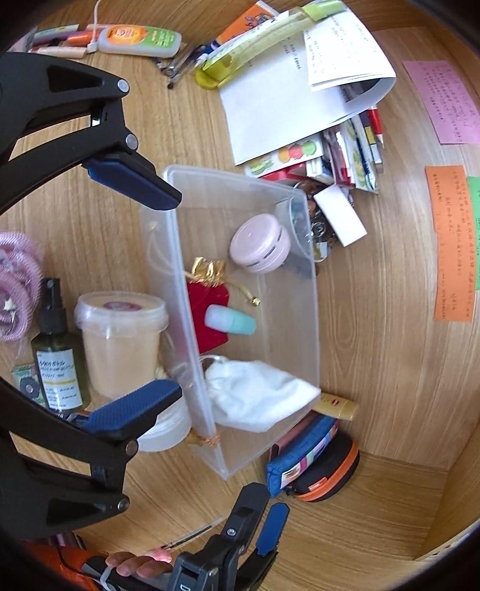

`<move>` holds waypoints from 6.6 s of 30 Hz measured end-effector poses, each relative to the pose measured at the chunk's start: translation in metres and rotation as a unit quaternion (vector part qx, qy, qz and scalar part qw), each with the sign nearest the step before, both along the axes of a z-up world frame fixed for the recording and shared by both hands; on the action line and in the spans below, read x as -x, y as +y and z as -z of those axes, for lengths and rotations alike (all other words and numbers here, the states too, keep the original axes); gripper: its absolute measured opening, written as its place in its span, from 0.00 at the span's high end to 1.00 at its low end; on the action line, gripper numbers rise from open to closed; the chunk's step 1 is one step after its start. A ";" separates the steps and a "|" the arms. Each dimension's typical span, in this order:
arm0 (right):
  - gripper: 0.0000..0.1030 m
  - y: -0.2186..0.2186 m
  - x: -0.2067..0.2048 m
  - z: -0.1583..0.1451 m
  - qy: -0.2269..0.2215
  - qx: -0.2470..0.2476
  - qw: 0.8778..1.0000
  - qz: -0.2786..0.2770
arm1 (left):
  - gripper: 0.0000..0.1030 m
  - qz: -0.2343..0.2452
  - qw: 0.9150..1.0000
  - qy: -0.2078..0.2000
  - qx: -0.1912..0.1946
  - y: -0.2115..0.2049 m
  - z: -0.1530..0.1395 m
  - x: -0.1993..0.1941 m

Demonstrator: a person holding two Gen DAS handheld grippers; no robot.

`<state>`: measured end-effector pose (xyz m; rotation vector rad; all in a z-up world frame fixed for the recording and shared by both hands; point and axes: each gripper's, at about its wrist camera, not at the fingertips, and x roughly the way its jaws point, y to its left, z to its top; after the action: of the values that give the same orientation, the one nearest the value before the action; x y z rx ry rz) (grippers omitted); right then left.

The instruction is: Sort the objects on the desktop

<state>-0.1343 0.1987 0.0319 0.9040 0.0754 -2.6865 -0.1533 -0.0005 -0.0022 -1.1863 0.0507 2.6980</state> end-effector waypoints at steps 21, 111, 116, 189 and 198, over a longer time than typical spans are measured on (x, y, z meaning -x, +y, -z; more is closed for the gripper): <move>0.21 0.025 -0.020 0.061 -0.078 0.057 0.995 0.031 | 0.09 0.040 0.998 -0.050 0.004 0.027 0.040 -0.010; 0.73 -0.005 0.002 0.081 -0.124 0.087 0.988 0.021 | 0.36 -0.019 1.000 -0.016 0.000 -0.022 0.027 -0.036; 0.61 -0.016 0.002 0.077 -0.115 0.085 0.990 0.015 | 0.36 -0.012 1.000 -0.010 0.018 -0.017 0.028 -0.038; 0.83 -0.069 0.021 0.013 0.005 -0.001 0.999 -0.032 | 0.37 -0.060 0.995 0.048 -0.058 -0.047 -0.041 0.008; 0.83 -0.083 0.033 0.025 -0.013 -0.015 0.998 -0.051 | 0.37 -0.051 0.996 0.038 -0.057 -0.037 -0.036 0.029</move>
<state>-0.1677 0.1155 0.0072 0.9174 0.1516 -2.5847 -0.1822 -0.0375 0.0340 -1.0815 -0.1553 2.7909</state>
